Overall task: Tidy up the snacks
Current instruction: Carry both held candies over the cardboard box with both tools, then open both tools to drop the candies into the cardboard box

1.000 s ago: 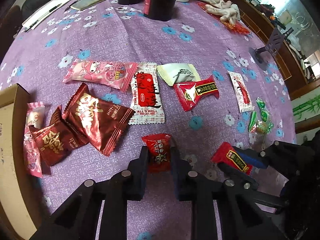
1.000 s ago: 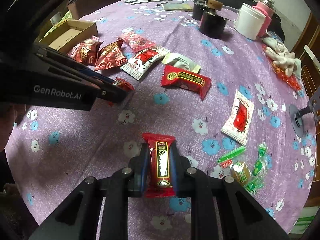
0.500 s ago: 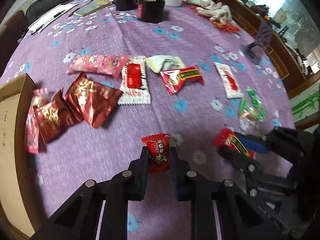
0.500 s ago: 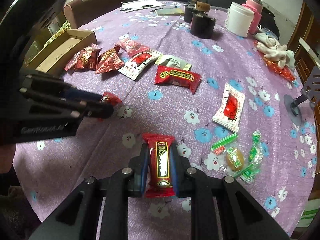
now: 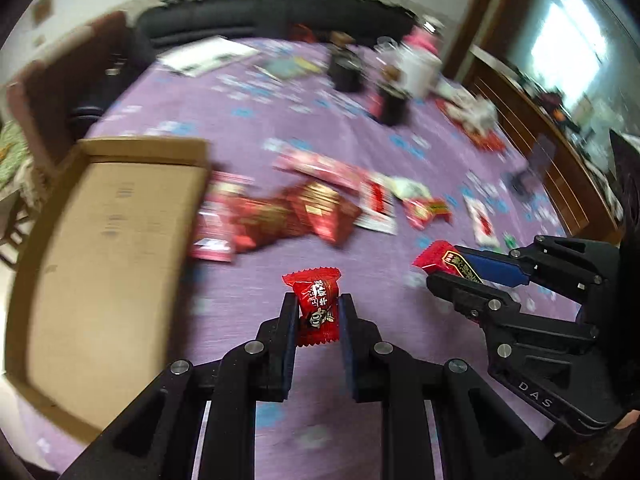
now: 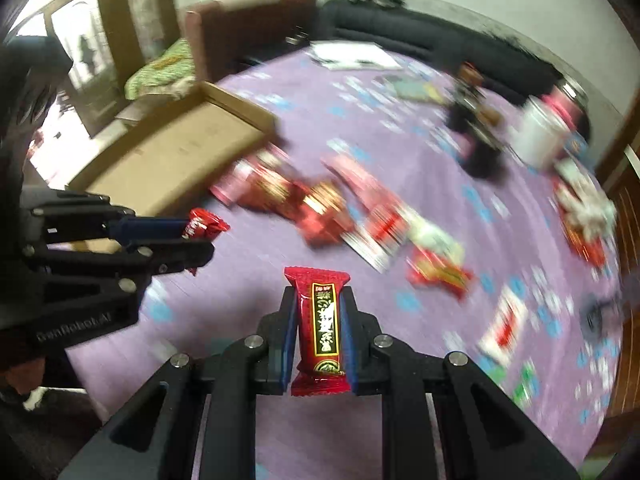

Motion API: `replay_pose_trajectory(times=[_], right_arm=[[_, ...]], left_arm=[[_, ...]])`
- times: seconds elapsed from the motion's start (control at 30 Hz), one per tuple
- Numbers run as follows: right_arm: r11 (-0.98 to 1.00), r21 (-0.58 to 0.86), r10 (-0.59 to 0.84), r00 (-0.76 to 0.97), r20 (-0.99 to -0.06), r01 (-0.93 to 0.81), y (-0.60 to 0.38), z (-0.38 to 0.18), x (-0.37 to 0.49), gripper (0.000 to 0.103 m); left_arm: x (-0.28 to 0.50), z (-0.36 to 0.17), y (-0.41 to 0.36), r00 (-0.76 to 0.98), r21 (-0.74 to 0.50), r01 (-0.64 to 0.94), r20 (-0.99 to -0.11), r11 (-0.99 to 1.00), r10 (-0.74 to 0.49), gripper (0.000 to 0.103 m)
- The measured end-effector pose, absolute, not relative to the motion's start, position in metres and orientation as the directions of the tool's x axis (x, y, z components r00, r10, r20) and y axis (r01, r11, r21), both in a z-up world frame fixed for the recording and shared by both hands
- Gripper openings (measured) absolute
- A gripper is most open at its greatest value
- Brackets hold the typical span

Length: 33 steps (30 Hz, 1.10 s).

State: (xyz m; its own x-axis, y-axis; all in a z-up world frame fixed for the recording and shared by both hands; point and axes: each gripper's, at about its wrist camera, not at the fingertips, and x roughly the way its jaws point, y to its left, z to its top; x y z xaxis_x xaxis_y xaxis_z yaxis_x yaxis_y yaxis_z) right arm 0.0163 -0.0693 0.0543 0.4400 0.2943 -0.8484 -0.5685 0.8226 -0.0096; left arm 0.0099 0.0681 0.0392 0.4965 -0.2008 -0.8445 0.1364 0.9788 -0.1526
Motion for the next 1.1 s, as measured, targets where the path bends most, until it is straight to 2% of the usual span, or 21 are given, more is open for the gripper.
replay_pose_trajectory(times=[0.27,0.4,0.5,0.87,0.97,1.03,1.1], right_arm=[[0.724,0.086,0.440,0.364,-0.821,-0.684,0.065,0.071,0.056,0.019],[0.722,0.103,0.440,0.340,-0.831,-0.684,0.119,0.056,0.092,0.019],[0.741,0.121,0.424,0.321,-0.847,-0.661,0.140,0.040,0.122,0.019],[0.785,0.195,0.418,0.271,-0.867,-0.587,0.144,0.008,0.173,0.019],[0.791,0.211,0.424,0.266,-0.866,-0.574,0.141,0.005,0.178,0.021],[0.793,0.212,0.424,0.267,-0.866,-0.571,0.141,0.004,0.179,0.022],[0.797,0.203,0.416,0.274,-0.867,-0.569,0.140,0.003,0.181,0.022]], left_arm=[[0.026,0.044,0.187,0.515,-0.117,-0.084,-0.855,0.990,-0.058,0.020],[0.065,0.027,0.229,0.478,-0.082,-0.170,-0.879,0.982,0.010,0.020],[0.088,0.014,0.250,0.447,-0.105,-0.209,-0.895,0.972,0.000,0.020],[0.144,-0.003,0.264,0.419,-0.144,-0.229,-0.907,0.963,-0.036,0.021],[0.148,-0.005,0.261,0.417,-0.088,-0.238,-0.909,0.967,0.020,0.022],[0.149,-0.007,0.260,0.411,-0.062,-0.240,-0.911,0.969,0.043,0.026],[0.150,-0.009,0.260,0.393,-0.041,-0.249,-0.917,0.968,0.062,0.037]])
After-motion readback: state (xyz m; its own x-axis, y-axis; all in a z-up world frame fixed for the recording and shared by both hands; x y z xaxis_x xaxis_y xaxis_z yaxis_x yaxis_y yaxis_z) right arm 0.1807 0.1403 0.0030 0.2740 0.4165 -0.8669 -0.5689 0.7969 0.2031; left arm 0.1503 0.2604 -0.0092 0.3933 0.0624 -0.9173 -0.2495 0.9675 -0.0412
